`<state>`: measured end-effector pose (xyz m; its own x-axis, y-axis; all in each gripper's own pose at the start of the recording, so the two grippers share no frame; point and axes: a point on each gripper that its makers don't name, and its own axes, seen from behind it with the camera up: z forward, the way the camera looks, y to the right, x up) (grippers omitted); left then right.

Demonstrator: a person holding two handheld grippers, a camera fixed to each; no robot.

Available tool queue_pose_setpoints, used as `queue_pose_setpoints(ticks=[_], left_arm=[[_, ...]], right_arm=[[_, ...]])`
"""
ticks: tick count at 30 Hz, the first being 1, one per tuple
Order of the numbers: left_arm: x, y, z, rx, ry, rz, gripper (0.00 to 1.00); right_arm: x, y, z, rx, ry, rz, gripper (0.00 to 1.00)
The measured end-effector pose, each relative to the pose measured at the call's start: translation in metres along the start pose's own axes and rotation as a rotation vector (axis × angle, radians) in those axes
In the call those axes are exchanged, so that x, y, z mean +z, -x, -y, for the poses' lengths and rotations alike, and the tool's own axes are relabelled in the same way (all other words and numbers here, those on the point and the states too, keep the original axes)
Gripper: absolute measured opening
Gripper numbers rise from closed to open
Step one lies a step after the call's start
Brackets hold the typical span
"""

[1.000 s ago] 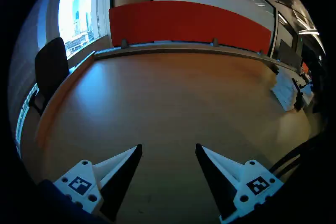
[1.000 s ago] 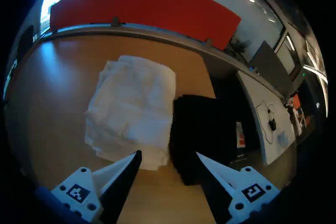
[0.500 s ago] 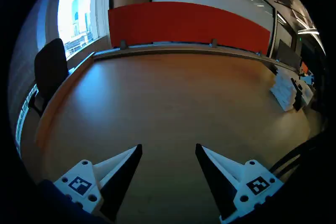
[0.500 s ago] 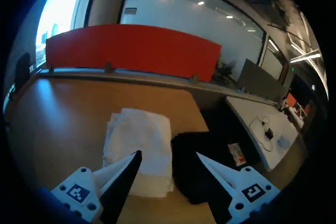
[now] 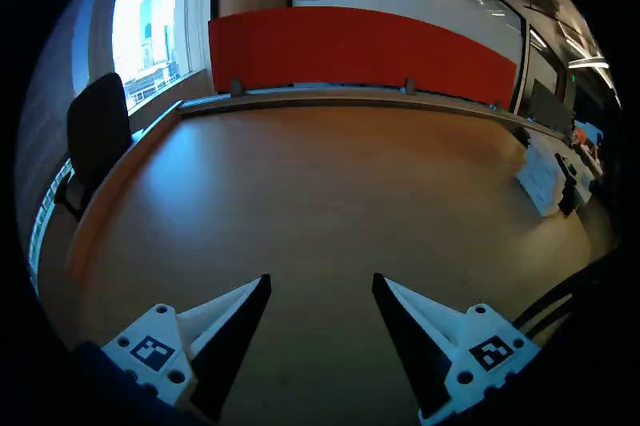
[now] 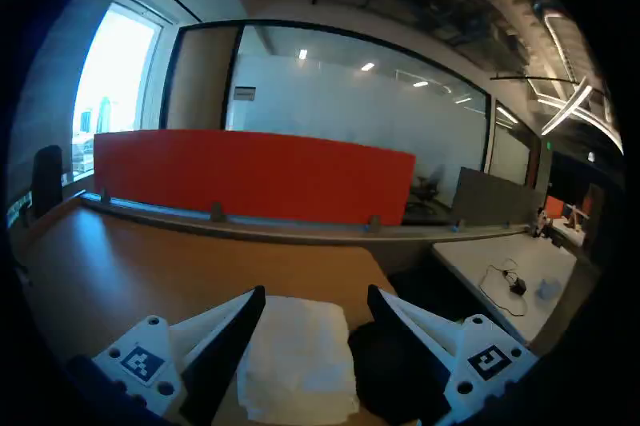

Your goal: Fold towel

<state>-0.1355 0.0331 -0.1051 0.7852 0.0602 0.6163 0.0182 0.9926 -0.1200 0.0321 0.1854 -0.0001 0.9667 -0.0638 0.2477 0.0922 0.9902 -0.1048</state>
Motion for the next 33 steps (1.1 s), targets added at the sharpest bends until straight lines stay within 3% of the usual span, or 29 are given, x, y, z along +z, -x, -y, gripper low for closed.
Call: queue_pose_setpoints(ticks=[8,14,24,33], left_arm=[[0.002,-0.003,-0.002,-0.002,0.003,-0.009,0.94],[0.003,-0.006,-0.001,-0.004,0.002,-0.016,0.94],[0.004,-0.012,0.003,-0.015,-0.003,-0.034,0.94],[0.005,-0.027,0.005,-0.022,-0.004,-0.073,0.94]], right_arm=[[-0.002,-0.029,0.014,0.063,-0.014,-0.078,1.00],[-0.003,-0.042,0.034,0.072,-0.037,-0.107,1.00],[-0.008,-0.065,0.087,0.069,-0.078,-0.157,1.00],[-0.010,-0.071,0.129,0.108,-0.095,-0.171,1.00]])
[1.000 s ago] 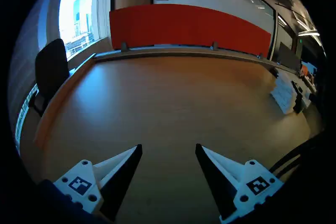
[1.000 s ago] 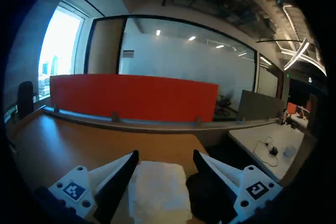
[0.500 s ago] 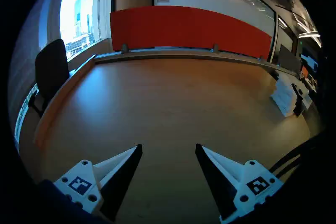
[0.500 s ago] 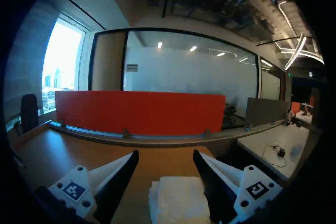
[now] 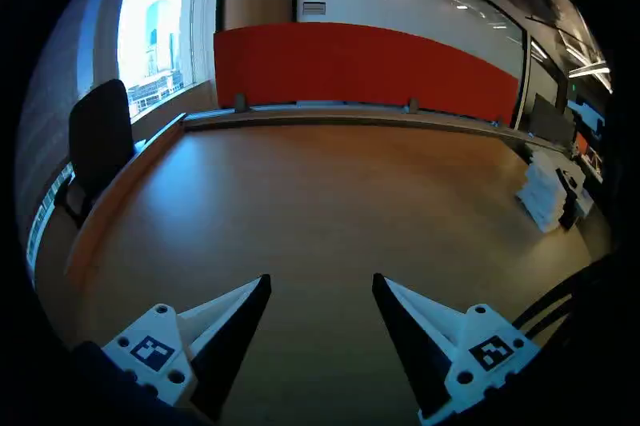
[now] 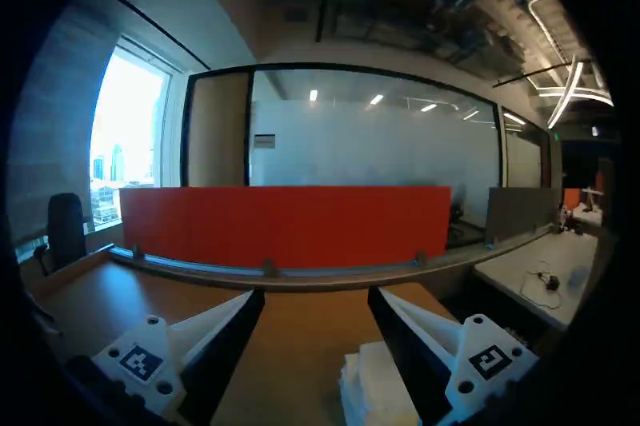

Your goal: Fold towel

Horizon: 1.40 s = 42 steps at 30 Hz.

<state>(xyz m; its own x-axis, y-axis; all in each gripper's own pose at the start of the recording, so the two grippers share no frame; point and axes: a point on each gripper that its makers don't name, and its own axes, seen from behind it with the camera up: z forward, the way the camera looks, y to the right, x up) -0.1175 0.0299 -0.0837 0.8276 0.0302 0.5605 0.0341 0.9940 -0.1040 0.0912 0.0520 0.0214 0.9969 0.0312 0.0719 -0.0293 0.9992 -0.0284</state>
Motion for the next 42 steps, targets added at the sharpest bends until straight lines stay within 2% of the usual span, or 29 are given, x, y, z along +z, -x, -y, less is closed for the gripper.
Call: queue_pose_setpoints(ticks=[6,11,17,21,24,27,30,36,42], left_arm=[[0.003,-0.018,0.003,-0.003,-0.002,-0.044,0.94],[0.004,-0.050,0.006,-0.002,-0.009,-0.127,0.94],[0.000,-0.104,0.012,-0.010,-0.023,-0.268,0.94],[-0.010,-0.143,0.021,-0.014,-0.048,-0.386,0.94],[-0.019,-0.164,0.028,-0.025,-0.065,-0.461,0.94],[-0.023,-0.173,0.031,-0.042,-0.071,-0.503,0.94],[-0.024,-0.175,0.033,-0.052,-0.071,-0.517,0.94],[-0.023,-0.177,0.034,-0.040,-0.078,-0.537,0.94],[-0.025,-0.183,0.038,-0.060,-0.082,-0.572,0.94]], right_arm=[[-0.002,0.000,0.029,0.005,-0.021,-0.005,1.00],[-0.003,0.003,0.043,0.009,-0.029,0.007,1.00],[-0.008,0.006,0.053,0.018,-0.039,0.023,1.00],[-0.011,0.008,0.057,0.016,-0.040,0.030,1.00],[-0.015,0.008,0.059,0.019,-0.039,0.036,1.00],[-0.017,0.009,0.061,0.023,-0.040,0.040,1.00],[-0.019,0.009,0.061,0.024,-0.036,0.042,1.00],[-0.021,0.011,0.063,0.008,-0.034,0.048,1.00],[-0.024,0.008,0.066,-0.002,-0.030,0.051,1.00]])
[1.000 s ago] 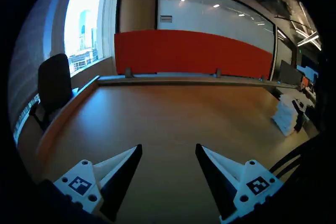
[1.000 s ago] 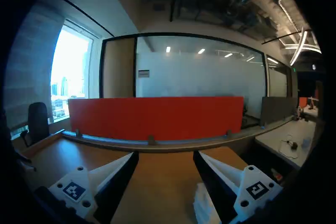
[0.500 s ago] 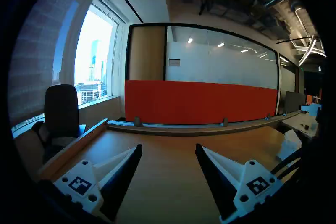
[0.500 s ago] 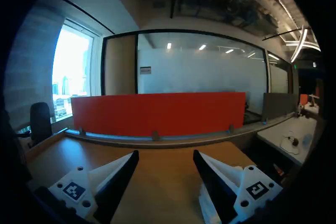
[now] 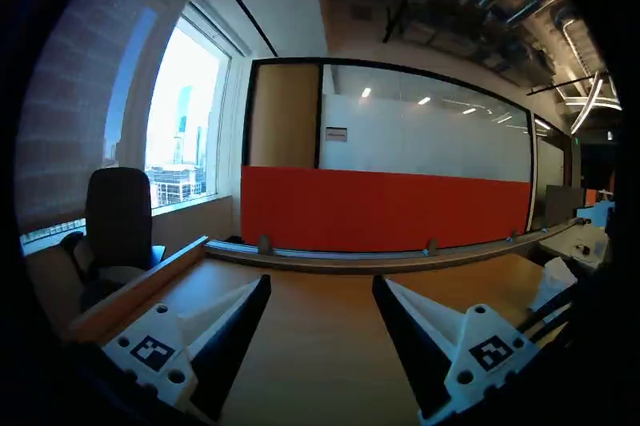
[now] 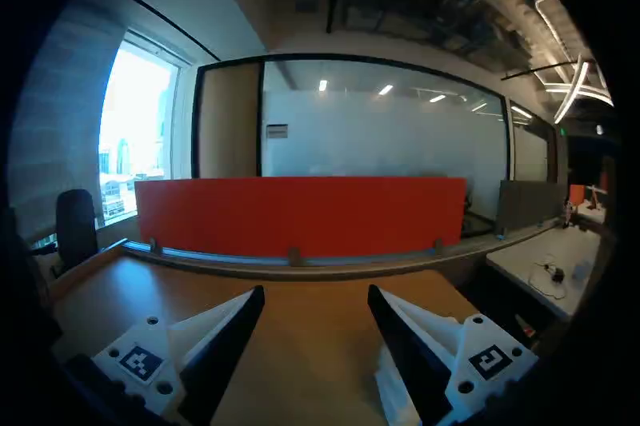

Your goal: Fold towel

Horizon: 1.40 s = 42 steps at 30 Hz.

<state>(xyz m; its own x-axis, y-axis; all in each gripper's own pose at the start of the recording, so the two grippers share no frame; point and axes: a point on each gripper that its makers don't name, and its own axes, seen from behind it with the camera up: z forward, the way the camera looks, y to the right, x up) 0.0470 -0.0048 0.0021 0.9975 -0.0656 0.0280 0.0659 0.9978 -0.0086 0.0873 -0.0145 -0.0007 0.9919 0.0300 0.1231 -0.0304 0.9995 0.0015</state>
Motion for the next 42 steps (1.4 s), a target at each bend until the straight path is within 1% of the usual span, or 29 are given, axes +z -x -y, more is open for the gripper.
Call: queue_pose_setpoints(ticks=[5,9,15,21,27,33,39,42], left_arm=[[0.001,-0.004,0.003,-0.019,-0.006,-0.027,0.94],[0.002,-0.001,0.005,-0.017,0.001,-0.037,0.94],[0.001,0.018,0.014,0.009,-0.005,-0.039,0.94],[0.001,0.039,0.018,0.004,-0.005,-0.048,0.94],[0.004,0.063,0.022,0.023,-0.011,-0.052,0.94],[0.007,0.089,0.018,0.026,-0.006,-0.052,0.94],[0.008,0.114,0.011,0.046,0.001,-0.048,0.94],[0.008,0.123,0.007,0.040,0.000,-0.049,0.94]], right_arm=[[-0.003,-0.003,0.002,-0.001,0.003,0.006,1.00],[-0.006,-0.007,0.002,-0.002,0.009,0.006,1.00],[-0.007,-0.006,0.000,-0.007,0.020,0.004,1.00],[-0.006,0.000,0.004,-0.007,0.028,0.006,1.00],[-0.004,0.008,0.009,-0.008,0.027,-0.001,1.00],[0.001,0.018,0.014,-0.010,0.023,-0.007,1.00],[0.005,0.029,0.018,-0.013,0.010,-0.013,1.00],[0.007,0.033,0.018,-0.015,0.007,-0.023,1.00]])
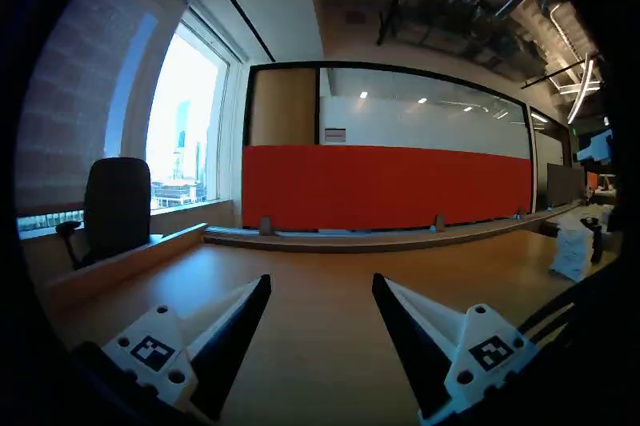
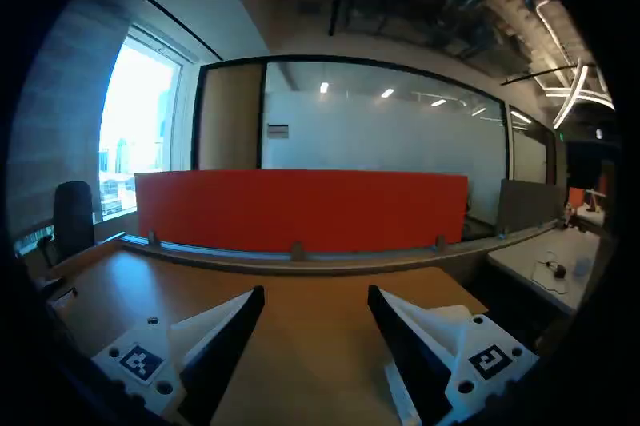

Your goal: Fold towel

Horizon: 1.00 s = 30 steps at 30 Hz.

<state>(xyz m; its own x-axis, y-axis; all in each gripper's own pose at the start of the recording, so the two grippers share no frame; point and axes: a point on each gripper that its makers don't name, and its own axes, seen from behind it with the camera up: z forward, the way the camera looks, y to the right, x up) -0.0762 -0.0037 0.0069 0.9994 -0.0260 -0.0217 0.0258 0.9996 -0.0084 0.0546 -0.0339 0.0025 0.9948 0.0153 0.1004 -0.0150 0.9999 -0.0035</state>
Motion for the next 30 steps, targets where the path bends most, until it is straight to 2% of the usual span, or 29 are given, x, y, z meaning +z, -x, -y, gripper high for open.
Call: queue_pose_setpoints(ticks=[14,24,30], left_arm=[[0.003,0.028,-0.007,-0.003,-0.004,-0.008,0.94],[0.007,0.037,-0.005,0.022,-0.009,-0.004,0.94],[0.009,0.039,-0.003,0.021,-0.016,0.003,0.94]], right_arm=[[0.000,0.015,-0.006,0.002,-0.011,-0.030,1.00],[-0.001,0.018,-0.008,0.004,-0.017,-0.043,1.00],[-0.001,0.018,-0.005,-0.002,-0.023,-0.044,1.00]])
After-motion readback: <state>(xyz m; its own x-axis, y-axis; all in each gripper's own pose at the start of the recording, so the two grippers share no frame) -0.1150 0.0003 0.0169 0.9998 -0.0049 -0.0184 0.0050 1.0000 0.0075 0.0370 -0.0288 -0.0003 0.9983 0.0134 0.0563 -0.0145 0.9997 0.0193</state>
